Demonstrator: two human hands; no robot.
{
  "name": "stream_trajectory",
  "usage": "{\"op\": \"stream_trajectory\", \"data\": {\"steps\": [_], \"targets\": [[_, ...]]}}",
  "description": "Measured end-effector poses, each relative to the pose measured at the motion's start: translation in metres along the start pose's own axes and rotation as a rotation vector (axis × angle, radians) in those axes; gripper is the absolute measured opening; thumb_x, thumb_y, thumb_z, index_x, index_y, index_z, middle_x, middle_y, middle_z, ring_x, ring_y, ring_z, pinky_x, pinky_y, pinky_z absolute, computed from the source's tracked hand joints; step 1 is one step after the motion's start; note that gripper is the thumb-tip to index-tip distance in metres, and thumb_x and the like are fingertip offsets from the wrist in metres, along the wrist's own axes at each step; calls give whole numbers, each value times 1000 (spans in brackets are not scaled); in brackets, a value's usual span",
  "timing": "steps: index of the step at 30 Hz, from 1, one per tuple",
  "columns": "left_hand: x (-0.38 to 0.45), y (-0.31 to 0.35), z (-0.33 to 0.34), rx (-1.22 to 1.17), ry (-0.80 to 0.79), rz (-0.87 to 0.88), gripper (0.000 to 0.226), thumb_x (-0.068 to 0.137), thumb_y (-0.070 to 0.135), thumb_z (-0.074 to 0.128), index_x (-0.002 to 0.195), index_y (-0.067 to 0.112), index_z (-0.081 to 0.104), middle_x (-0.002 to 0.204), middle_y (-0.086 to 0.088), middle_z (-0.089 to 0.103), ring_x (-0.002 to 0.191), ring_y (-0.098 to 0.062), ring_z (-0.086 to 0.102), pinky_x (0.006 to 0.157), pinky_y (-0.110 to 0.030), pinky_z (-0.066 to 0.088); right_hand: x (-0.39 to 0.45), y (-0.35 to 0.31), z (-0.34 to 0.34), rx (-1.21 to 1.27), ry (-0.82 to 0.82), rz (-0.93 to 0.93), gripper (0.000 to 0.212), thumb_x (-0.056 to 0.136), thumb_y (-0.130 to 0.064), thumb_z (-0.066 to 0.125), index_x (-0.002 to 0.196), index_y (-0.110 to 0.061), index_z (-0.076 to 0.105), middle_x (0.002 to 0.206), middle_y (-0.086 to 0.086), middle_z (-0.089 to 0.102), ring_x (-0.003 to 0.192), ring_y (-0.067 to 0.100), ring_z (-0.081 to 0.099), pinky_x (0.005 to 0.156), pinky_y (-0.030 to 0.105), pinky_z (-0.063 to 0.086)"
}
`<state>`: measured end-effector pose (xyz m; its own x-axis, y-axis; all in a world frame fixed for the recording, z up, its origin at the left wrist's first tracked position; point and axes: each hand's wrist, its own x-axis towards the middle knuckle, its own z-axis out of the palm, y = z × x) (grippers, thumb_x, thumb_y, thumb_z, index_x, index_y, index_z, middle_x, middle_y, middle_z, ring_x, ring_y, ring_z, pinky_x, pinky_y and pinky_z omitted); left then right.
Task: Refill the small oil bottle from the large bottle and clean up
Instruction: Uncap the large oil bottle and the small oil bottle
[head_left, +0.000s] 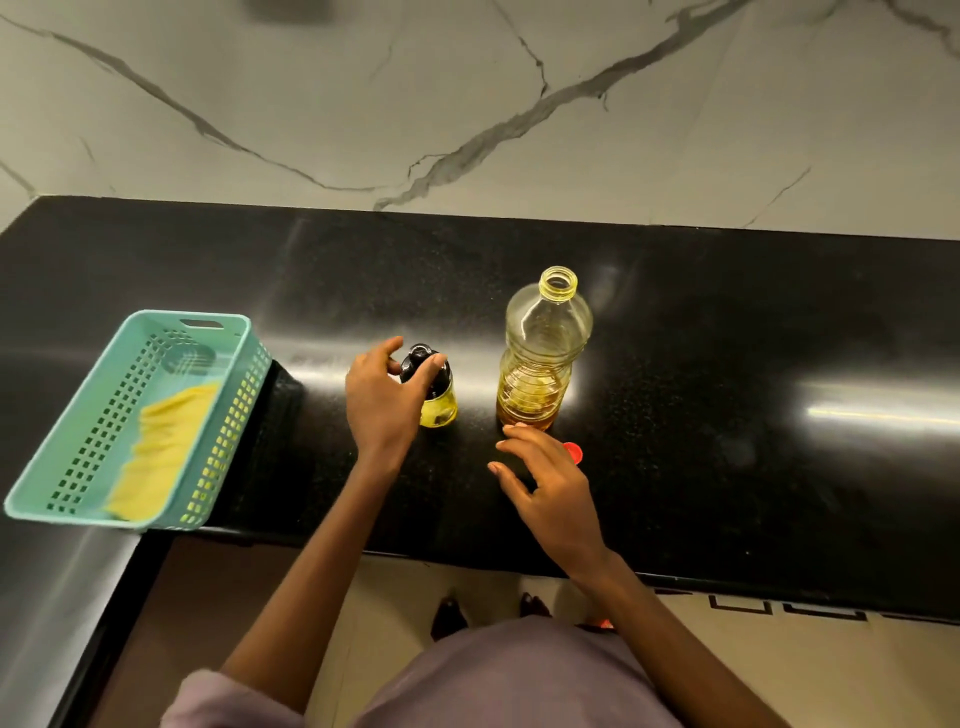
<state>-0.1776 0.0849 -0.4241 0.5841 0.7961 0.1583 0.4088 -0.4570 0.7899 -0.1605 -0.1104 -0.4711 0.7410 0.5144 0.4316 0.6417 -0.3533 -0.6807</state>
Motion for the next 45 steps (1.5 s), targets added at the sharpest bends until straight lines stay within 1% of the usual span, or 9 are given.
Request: {"op": "stream_trajectory", "data": {"steps": [8, 14, 17, 19, 29, 35, 39, 40, 45], "targets": [[17, 2, -10, -24, -58, 52, 33, 84, 45, 65, 94, 14, 72, 87, -2, 66, 78, -12, 56, 68, -23, 37, 20, -26, 12, 108, -6, -41, 31, 86, -24, 66, 112, -8, 64, 118, 5, 63, 117, 11, 54, 99, 30, 45], [4, 0, -45, -850, -491, -627, 33, 84, 51, 58, 84, 20, 69, 75, 3, 56, 57, -7, 41, 48, -17, 34, 49, -74, 28, 178, 27, -54, 63, 82, -28, 71, 135, -6, 44, 139, 12, 45, 134, 16, 37, 111, 23, 29], [-11, -28, -50, -1009, -618, -697, 42, 87, 45, 57, 110, 13, 70, 108, -10, 69, 94, -19, 63, 83, -30, 51, 60, -92, 50, 121, -172, -24, 76, 80, -35, 70, 144, -16, 33, 150, 8, 30, 141, 16, 25, 113, 17, 20], [-16, -43, -56, -1050, -606, -752, 39, 86, 47, 57, 105, 17, 73, 102, -7, 71, 89, -17, 66, 77, -28, 53, 60, -96, 66, 75, -276, -34, 71, 82, -30, 68, 143, -17, 34, 148, 6, 35, 137, 16, 31, 113, 22, 27], [-18, -98, -79, -572, -258, -801, 51, 86, 62, 50, 102, 16, 65, 75, 7, 57, 53, -6, 34, 49, -21, 27, 54, -79, 135, -59, -424, 39, 60, 86, -26, 63, 138, -10, 40, 137, 8, 48, 122, 24, 50, 95, 37, 48], [-21, -110, -92, -473, -183, -703, 47, 93, 48, 49, 122, 13, 60, 109, -4, 63, 62, -8, 39, 55, -26, 34, 48, -64, 157, -170, -437, 102, 59, 87, -29, 61, 139, -12, 39, 137, 7, 48, 123, 24, 50, 91, 38, 49], [-23, -103, -95, -452, -156, -614, 34, 95, 37, 52, 115, 10, 62, 116, -9, 64, 98, -21, 58, 91, -48, 46, 45, -63, 159, -180, -413, 93, 66, 86, -33, 64, 141, -12, 34, 142, 7, 44, 129, 23, 44, 95, 35, 46], [-23, -102, -94, -453, -146, -583, 30, 95, 34, 54, 112, 12, 63, 115, -9, 64, 114, -21, 37, 90, -45, 46, 45, -65, 157, -172, -396, 84, 70, 85, -34, 65, 142, -11, 33, 144, 7, 42, 132, 22, 42, 98, 35, 45], [-23, -94, -83, -351, -105, -369, 34, 90, 30, 63, 120, 15, 62, 101, 6, 65, 94, 0, 59, 82, -16, 45, 26, -73, 112, -102, -180, 53, 62, 83, -43, 66, 133, -10, 49, 133, 6, 55, 125, 16, 49, 101, 22, 39]]}}
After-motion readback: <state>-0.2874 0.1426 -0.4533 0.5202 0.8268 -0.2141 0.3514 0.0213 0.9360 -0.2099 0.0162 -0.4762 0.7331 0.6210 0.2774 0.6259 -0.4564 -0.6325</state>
